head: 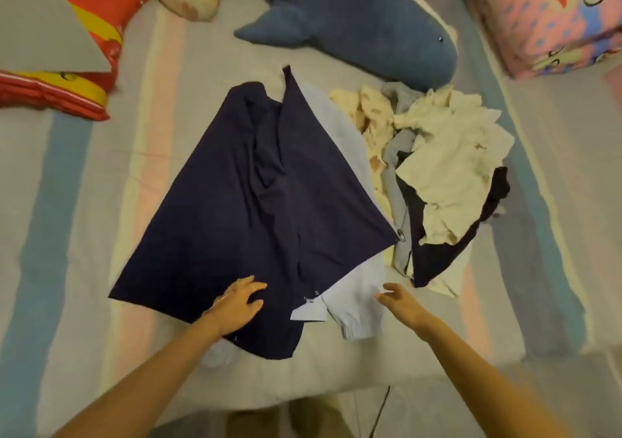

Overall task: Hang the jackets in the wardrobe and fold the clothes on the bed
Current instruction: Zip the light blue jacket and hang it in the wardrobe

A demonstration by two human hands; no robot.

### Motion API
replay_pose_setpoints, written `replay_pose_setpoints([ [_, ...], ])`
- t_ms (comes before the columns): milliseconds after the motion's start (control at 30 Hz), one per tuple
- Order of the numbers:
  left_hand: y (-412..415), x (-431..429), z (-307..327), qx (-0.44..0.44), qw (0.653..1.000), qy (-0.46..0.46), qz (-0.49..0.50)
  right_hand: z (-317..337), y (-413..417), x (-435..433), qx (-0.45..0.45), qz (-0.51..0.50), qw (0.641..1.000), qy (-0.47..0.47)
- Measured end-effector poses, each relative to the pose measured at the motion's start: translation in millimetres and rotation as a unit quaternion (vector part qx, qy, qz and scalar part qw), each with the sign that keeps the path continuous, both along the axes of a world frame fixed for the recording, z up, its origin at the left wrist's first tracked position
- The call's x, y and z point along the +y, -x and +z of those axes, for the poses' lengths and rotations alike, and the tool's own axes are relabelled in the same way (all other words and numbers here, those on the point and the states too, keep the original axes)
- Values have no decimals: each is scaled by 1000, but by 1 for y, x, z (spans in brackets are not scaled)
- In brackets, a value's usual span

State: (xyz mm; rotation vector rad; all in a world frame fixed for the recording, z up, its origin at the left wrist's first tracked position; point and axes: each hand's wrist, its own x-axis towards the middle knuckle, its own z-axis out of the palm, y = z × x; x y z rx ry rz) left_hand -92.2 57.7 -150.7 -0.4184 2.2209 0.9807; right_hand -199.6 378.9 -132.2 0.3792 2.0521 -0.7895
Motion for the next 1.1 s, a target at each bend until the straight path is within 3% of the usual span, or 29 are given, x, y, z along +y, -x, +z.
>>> replay_pose_setpoints([
  [100,-6,10,-51,-41,998,21,-35,-47,6,-4,29,-144,988,54],
  [233,-7,17,-98,-88,996,-4,-26,-83,45,-18,36,-353,916,185],
  [333,0,18,-116,-109,993,-4,-51,-99,74,-26,61,-386,894,220],
  [500,1,19,-135,-97,994,-4,-47,-117,89,-40,141,-495,827,225],
  [633,-4,23,-134,-84,996,6,-36,-96,62,-74,263,-371,869,195],
  [700,-5,22,-128,-55,998,-19,21,-87,33,-89,342,-216,899,168],
  [767,-7,20,-124,3,987,-73,142,-91,-1,-99,378,-12,920,103],
  [867,-32,10,-115,73,953,-99,278,-111,-50,-112,321,214,923,13],
  [967,-61,-6,-110,132,893,-70,424,-132,-70,-121,190,220,957,6],
  [1100,-89,-42,-111,123,765,7,632,-144,-69,-130,178,111,975,73],
])
